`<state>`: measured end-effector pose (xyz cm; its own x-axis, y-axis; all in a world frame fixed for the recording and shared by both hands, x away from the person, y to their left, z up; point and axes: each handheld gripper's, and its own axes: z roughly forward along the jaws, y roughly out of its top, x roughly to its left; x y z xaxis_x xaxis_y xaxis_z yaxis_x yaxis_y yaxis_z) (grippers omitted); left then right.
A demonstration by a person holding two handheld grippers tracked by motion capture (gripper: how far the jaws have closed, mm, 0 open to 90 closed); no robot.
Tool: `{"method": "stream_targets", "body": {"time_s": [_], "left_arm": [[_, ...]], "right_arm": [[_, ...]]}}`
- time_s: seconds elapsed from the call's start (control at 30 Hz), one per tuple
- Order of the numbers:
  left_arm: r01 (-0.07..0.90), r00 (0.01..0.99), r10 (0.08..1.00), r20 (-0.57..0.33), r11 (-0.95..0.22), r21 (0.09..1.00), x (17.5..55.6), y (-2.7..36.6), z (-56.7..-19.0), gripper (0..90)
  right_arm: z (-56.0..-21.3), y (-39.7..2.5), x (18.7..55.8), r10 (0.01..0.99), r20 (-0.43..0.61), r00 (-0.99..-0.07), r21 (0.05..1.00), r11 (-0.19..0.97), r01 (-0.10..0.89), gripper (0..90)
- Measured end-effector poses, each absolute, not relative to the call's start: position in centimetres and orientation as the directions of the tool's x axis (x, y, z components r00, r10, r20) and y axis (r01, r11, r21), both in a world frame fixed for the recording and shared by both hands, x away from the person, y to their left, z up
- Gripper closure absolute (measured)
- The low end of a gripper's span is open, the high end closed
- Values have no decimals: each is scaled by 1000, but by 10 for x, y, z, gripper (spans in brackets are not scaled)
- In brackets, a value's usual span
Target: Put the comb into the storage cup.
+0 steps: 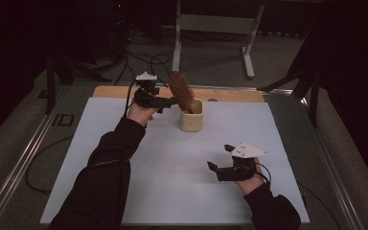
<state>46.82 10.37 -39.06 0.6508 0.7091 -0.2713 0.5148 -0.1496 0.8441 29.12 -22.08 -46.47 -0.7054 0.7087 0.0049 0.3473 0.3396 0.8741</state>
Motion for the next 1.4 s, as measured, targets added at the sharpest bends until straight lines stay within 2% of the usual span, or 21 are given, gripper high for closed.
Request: {"method": "stream_targets", "body": {"time_s": [0.37,1.4], "left_arm": [[455,694,693,-197,-209,866,453,115,-389,0],[389,753,648,-119,-291,874,400,153,-404,0]], "right_arm": [[-465,-221,291,714,13,-700,874,331,355,99],[-463,-222,290,718,13,-696,878,324,351,99]]}}
